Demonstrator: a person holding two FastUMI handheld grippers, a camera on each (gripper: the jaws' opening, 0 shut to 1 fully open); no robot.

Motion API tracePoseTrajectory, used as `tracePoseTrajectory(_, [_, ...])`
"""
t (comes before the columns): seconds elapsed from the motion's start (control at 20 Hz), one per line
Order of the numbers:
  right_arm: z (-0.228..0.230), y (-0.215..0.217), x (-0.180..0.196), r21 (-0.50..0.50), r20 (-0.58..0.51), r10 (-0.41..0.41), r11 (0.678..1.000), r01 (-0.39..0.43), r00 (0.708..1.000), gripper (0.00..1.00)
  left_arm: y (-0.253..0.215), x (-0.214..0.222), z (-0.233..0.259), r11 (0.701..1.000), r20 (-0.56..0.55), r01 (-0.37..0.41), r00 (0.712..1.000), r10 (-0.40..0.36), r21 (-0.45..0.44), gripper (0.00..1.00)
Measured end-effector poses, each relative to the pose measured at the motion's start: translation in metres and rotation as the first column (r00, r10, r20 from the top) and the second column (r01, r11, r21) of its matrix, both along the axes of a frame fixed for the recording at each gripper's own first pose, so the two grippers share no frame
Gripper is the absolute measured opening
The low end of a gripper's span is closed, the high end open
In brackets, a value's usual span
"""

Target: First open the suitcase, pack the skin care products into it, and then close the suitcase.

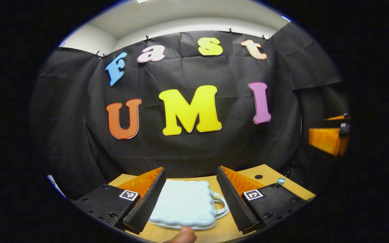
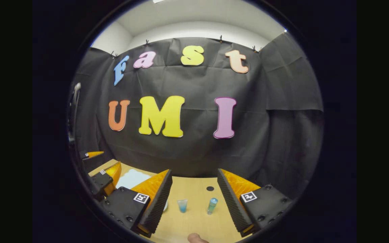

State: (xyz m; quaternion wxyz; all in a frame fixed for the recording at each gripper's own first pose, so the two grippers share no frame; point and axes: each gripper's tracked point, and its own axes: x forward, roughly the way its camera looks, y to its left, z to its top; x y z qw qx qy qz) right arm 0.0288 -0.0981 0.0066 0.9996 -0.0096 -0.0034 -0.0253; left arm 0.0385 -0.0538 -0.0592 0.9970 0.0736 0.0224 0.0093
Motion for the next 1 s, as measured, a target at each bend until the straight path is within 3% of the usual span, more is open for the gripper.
tracePoseTrajectory(0.15, [-0.006, -0.032, -0.004, 0.015, -0.015, -0.040, 0.999, 0.040, 0.999, 0.80, -0.004, 0.007, -0.036, 0.991, -0.035, 0.003, 0.999, 0.002, 0.137, 0.99])
tracePoseTrajectory(0.3, [-0.012, -0.066, -0.007, 0.019, -0.014, -0.084, 0.996, 0.084, 0.996, 0.80, -0.014, 0.014, -0.072, 0.950, -0.059, 0.037, 0.998, -0.020, 0.310, 0.99])
tracePoseTrajectory(0.45, [-0.020, -0.098, -0.009, 0.009, -0.027, -0.116, 0.993, 0.116, 0.993, 0.79, -0.025, 0.019, -0.099, 0.878, -0.070, 0.060, 0.997, -0.030, 0.474, 0.98])
tracePoseTrajectory(0.6, [-0.032, -0.119, -0.009, 0.024, -0.045, -0.118, 0.993, 0.120, 0.992, 0.80, -0.036, 0.032, -0.125, 0.812, -0.101, 0.090, 0.994, -0.038, 0.577, 0.98])
tracePoseTrajectory(1.0, [-0.069, -0.127, 0.006, 0.073, -0.107, -0.002, 0.997, 0.010, 0.994, 0.80, -0.069, 0.056, -0.178, 0.592, -0.198, 0.195, 0.978, -0.061, 0.782, 0.97])
